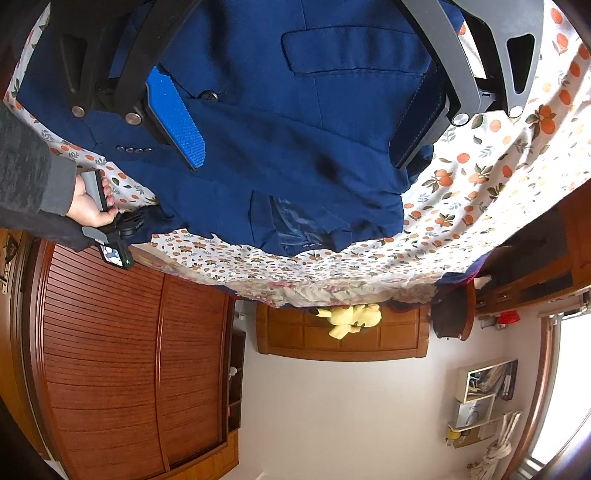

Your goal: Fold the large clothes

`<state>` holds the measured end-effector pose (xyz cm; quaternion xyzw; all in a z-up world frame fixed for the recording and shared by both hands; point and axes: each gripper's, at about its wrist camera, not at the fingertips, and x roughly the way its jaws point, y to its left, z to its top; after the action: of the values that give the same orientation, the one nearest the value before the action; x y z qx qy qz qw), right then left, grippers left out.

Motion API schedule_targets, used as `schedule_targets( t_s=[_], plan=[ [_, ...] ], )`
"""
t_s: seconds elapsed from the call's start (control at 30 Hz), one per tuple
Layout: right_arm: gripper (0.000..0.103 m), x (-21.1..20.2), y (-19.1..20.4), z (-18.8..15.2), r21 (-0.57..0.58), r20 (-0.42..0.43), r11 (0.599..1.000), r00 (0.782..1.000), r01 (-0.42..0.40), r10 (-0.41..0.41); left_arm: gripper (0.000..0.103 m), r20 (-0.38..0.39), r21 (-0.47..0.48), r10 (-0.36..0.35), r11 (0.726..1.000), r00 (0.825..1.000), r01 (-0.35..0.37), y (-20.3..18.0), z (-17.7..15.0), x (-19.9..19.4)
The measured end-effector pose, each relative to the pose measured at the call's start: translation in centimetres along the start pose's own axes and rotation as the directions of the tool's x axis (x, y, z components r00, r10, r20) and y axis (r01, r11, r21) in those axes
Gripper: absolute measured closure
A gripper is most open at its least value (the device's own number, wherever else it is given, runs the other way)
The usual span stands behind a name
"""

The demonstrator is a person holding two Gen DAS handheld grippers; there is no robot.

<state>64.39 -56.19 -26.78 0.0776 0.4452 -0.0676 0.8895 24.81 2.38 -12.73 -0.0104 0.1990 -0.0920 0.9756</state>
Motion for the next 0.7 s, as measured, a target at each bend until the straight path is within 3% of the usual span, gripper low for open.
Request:
schedule_targets(
  t_s=[0.17, 0.3, 0.37, 0.57, 0.7],
  plan=[
    [0.102, -4.7, 2.1, 0.2, -0.098, 0.157, 0.995, 0.987, -0.026, 0.041, 0.003, -0.011, 0.013, -0.001, 1.0, 1.0, 0.001, -0.2, -0.1, 0.3],
    [0.102, -8.7, 4.9, -0.5, -0.218, 0.224, 0.973, 0.966, -0.079, 0.128, 0.003, -0.025, 0.023, -0.001, 1.0, 1.0, 0.002, -0.4, -0.3, 0.7],
    [0.102, -10.1, 6.4, -1.1, -0.277, 0.226, 0.954, 0.957, -0.117, 0.183, 0.003, -0.028, 0.027, 0.004, 1.0, 1.0, -0.003, -0.5, -0.4, 0.9],
    [0.102, -14.3, 12.8, -6.0, -0.491, 0.149, 0.837, 0.924, -0.241, 0.353, 0.003, -0.031, 0.029, 0.003, 1.0, 1.0, -0.002, -0.5, -0.6, 0.8],
    [0.102, -13.5, 14.7, -7.9, -0.479, 0.067, 0.835, 0.937, -0.27, 0.342, 0.003, -0.031, 0.027, 0.001, 1.0, 1.0, 0.0, -0.4, -0.6, 0.9]
  ],
)
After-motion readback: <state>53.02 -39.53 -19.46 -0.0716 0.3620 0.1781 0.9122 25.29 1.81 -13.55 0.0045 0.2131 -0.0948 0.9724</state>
